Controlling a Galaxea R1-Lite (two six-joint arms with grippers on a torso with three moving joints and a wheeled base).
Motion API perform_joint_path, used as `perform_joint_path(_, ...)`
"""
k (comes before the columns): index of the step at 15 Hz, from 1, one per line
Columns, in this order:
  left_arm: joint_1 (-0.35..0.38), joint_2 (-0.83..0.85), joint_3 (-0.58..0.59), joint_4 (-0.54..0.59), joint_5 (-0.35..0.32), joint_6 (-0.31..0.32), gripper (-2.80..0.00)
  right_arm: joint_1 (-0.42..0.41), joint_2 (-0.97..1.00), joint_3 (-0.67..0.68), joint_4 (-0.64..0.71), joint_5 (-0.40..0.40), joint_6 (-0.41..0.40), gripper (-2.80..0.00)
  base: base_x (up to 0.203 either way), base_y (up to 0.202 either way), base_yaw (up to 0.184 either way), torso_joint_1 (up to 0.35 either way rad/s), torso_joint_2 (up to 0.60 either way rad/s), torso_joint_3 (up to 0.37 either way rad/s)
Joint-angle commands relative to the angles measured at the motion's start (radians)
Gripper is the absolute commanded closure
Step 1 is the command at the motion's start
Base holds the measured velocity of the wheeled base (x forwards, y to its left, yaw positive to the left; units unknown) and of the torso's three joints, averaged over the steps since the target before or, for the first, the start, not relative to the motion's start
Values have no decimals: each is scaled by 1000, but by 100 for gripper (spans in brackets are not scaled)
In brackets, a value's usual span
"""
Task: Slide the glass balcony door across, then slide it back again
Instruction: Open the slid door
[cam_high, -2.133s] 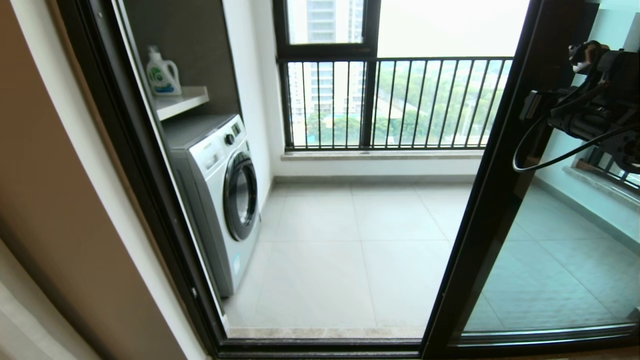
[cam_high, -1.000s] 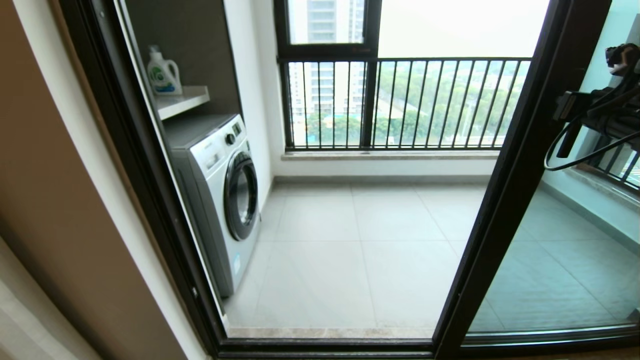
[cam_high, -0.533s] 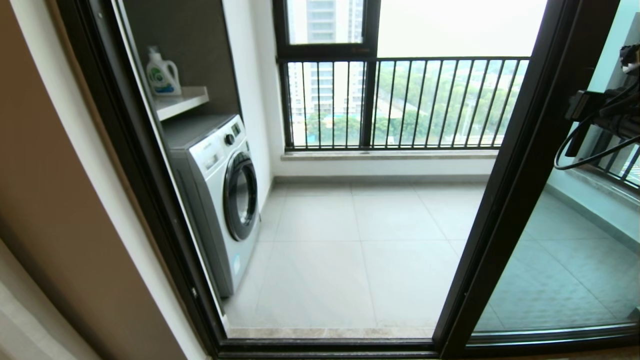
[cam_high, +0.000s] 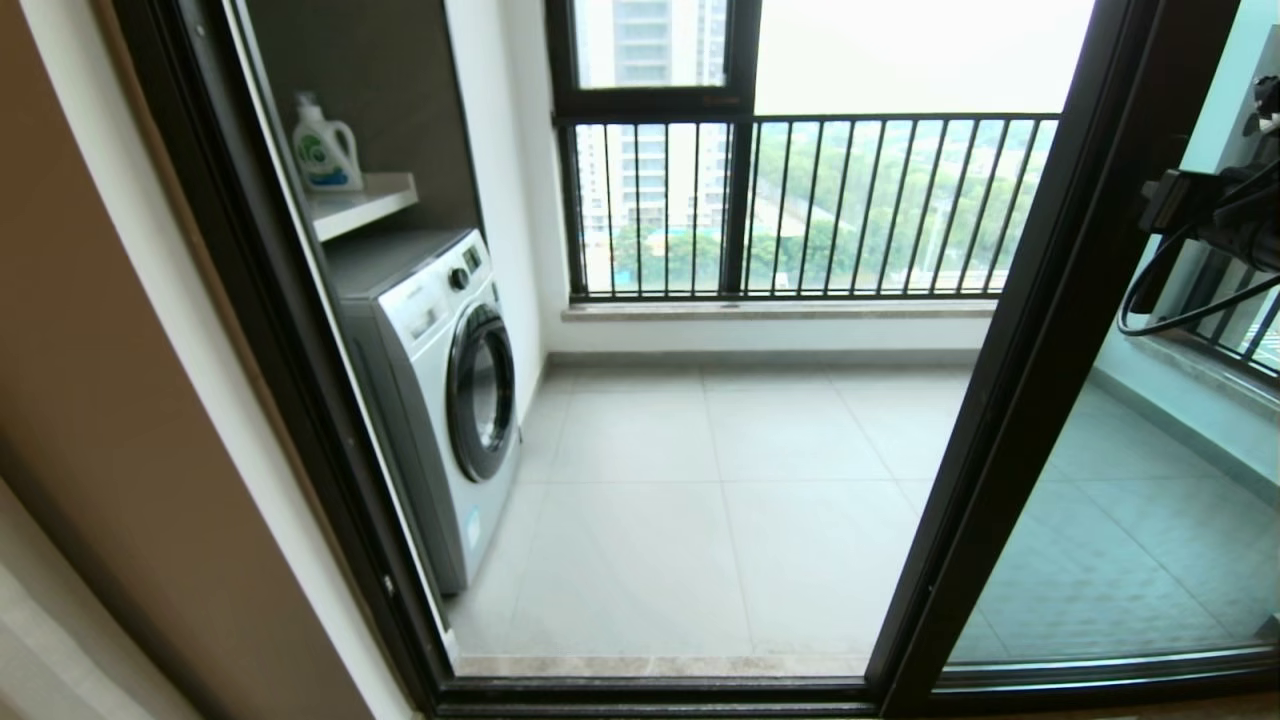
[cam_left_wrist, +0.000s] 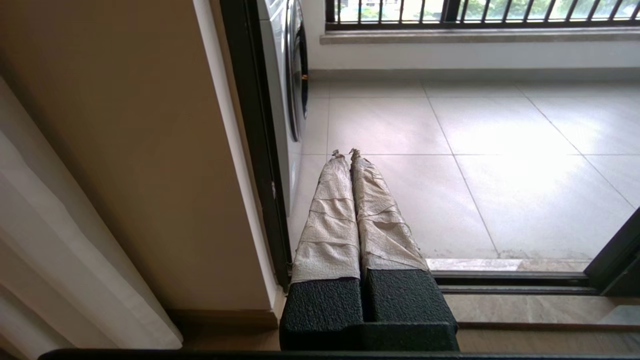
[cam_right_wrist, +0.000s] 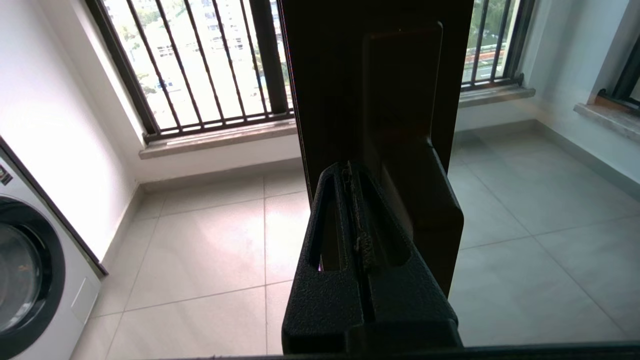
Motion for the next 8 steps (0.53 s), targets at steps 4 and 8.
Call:
perform_joint_path(4, 0, 2, 0, 0, 0, 0, 0, -16, -76, 9, -1, 5, 5, 0, 0, 0, 0, 0, 0, 0)
perform_joint_path(8, 0, 2, 0, 0, 0, 0, 0, -95, -123, 54, -1, 11, 4, 0, 0, 0, 0, 0, 0, 0)
